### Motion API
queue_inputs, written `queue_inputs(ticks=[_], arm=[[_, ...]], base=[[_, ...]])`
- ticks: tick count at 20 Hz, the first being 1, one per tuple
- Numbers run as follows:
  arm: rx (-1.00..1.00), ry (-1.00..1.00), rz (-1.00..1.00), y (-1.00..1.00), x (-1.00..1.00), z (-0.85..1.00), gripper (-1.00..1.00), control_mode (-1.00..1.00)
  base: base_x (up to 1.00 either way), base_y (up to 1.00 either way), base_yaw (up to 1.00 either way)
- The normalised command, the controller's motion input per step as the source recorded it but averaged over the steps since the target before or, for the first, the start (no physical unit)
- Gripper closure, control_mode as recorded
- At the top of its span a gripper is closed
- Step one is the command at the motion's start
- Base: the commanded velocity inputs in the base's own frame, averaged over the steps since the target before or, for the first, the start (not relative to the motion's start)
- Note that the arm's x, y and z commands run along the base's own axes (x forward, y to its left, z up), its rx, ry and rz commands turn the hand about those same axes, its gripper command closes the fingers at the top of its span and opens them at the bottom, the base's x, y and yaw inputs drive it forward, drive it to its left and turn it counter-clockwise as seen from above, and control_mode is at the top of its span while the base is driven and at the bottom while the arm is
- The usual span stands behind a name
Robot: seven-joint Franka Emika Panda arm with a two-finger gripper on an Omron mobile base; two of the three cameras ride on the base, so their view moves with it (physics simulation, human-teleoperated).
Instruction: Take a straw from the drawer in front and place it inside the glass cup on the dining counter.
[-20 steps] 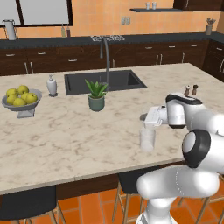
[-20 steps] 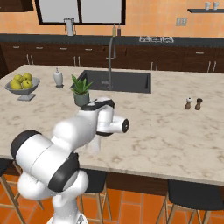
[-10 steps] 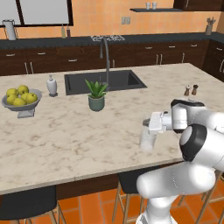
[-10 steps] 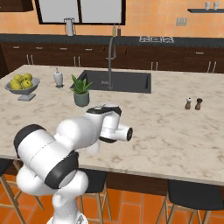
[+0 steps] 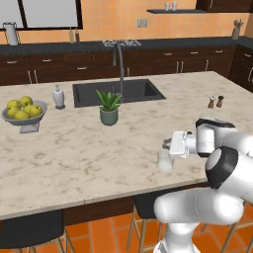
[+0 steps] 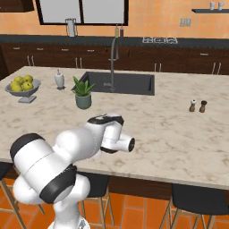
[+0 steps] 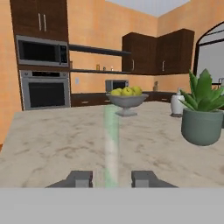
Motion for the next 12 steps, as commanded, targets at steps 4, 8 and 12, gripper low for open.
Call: queue_inputs(ticks=[4, 8, 12], arm=[[0.00, -0.11, 0.00, -0.09, -0.10, 0.15, -1.00, -1.00], [0.00, -0.08, 0.00, -0.21, -0.23, 0.53, -1.00, -1.00], [0.00, -0.04, 0.00, -0.28, -0.36, 0.92, -1.00, -1.00]], base=[[0.00, 0.00, 0.00], [0.00, 0.00, 0.00], [0.00, 0.00, 0.00]])
